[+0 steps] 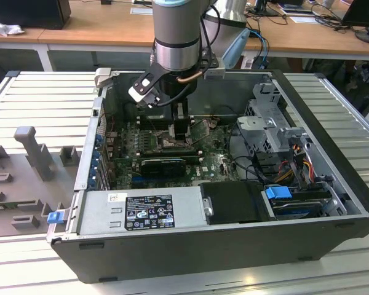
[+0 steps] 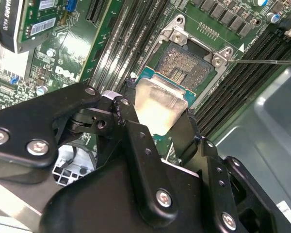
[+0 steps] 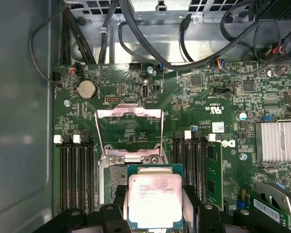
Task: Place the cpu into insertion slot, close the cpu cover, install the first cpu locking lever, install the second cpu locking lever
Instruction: 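Place the cpu into insertion slot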
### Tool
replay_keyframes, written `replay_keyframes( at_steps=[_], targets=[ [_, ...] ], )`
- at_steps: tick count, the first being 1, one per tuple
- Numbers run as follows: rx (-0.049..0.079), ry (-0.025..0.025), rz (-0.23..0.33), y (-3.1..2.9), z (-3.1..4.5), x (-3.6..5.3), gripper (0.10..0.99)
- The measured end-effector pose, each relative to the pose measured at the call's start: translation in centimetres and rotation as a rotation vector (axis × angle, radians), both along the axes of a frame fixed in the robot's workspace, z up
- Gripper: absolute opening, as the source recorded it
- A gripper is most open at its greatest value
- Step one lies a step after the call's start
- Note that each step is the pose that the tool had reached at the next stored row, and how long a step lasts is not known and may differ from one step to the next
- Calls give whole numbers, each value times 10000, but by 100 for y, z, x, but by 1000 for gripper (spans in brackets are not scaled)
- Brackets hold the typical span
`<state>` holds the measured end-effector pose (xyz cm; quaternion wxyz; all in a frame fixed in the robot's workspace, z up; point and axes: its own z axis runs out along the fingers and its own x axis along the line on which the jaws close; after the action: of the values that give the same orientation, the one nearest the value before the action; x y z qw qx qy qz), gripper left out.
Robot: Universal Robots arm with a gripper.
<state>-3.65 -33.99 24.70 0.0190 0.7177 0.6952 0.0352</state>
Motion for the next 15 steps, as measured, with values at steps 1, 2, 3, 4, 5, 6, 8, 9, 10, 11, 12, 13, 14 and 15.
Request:
replay_keyframes(
  at_steps=[1,2,3,4,5,6,8,9,10,11,12,13,14,15],
  targets=[
    [0,2,-1,0,-14,-5,533],
    [0,4,1,1,-39,-16,533],
    [0,7,0,3,-55,-20,533],
    [1,9,0,7,-68,-22,533],
    [-1,15,4,21,-88,-22,533],
    [0,16,14,29,-97,-23,533],
    [8,15,64,38,-116,-28,533],
    [13,16,109,42,-128,-34,533],
    [15,16,149,50,-149,-41,533],
    [15,16,181,64,-176,-54,533],
    [16,16,215,84,-213,-69,533],
    [14,17,239,100,-235,-77,533],
    [15,16,248,110,-246,-81,533],
    [15,18,256,125,-261,-88,533]
  ],
)
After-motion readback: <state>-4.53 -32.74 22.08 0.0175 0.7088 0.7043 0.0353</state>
